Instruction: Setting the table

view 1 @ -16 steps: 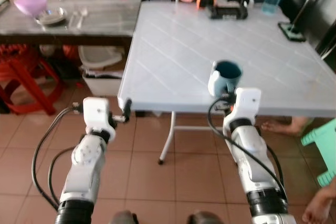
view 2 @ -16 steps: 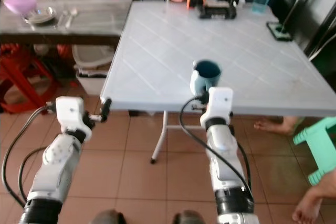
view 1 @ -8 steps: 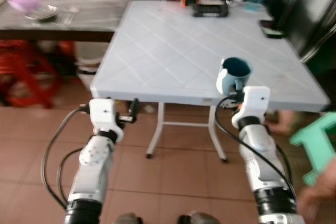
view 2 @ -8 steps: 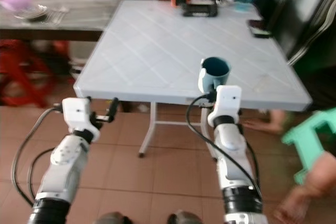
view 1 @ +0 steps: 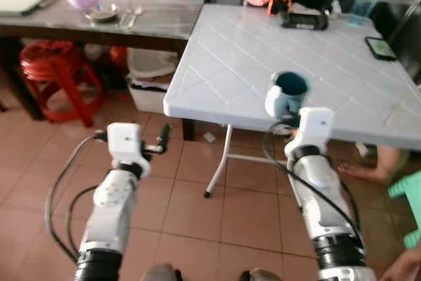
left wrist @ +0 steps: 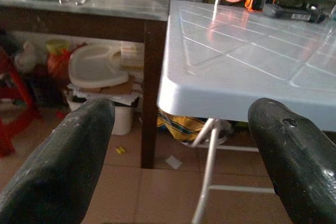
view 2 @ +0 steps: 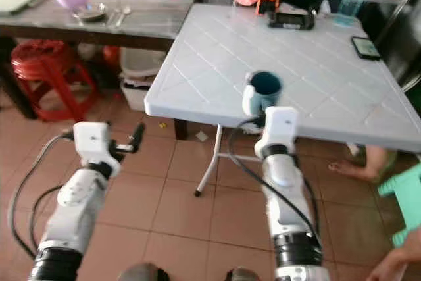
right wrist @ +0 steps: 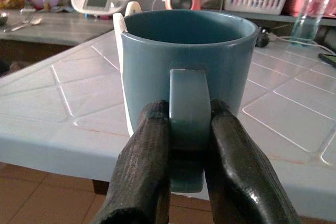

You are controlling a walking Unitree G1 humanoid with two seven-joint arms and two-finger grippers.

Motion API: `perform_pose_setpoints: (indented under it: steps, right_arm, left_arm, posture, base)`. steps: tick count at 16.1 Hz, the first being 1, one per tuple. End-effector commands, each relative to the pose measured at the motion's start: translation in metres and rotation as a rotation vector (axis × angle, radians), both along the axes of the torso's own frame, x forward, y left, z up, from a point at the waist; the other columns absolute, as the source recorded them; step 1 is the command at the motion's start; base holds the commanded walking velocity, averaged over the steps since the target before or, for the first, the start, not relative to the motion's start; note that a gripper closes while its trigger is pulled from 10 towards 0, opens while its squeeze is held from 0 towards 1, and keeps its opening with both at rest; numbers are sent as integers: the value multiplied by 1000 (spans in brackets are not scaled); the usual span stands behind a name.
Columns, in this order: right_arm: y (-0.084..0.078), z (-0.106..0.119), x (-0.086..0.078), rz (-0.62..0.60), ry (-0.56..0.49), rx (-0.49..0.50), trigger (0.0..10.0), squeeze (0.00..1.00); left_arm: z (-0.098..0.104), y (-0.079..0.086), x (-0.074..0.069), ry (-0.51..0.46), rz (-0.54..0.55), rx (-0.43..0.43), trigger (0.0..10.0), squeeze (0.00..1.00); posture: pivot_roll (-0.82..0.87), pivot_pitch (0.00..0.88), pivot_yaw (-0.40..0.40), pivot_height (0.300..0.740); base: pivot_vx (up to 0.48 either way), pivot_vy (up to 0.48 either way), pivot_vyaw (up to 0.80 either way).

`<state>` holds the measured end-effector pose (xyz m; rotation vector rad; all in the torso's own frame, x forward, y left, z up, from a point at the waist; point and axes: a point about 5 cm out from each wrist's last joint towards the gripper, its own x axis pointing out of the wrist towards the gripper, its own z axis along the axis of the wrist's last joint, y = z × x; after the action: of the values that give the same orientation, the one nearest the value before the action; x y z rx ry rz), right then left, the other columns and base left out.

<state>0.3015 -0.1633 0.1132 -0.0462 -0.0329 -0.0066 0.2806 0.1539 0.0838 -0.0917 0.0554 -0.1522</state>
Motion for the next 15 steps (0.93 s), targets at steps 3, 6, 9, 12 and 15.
perform_pose_setpoints:
  steps: [3,6,9,12,15]
  right_arm:
    - [-14,1,-4,-50,1,6,10000,0]
    - [-14,-1,-5,-46,7,10,10000,0]
    - [-13,0,-6,-44,2,5,10000,0]
    - [-13,0,-6,-50,7,13,10000,0]
    - [-11,-1,-5,-45,7,8,10000,0]
  left_arm:
    - [-4,-6,-4,27,-26,-6,10000,0]
    - [-4,-9,-4,25,-30,-10,10000,0]
    - [-3,-12,-4,25,-35,-15,10000,0]
    - [-3,-12,-5,29,-37,-14,10000,0]
    - [-3,-12,-5,30,-37,-10,10000,0]
  posture:
    - [-38,0,7,740]
    - [-39,0,6,740]
    - [-40,0,4,740]
    - [-40,0,4,740]
    - [-36,0,5,740]
  base:
    - [0,480,0]
    - [0,480,-148]
    - [0,480,0]
    - [0,480,0]
    - [0,480,0]
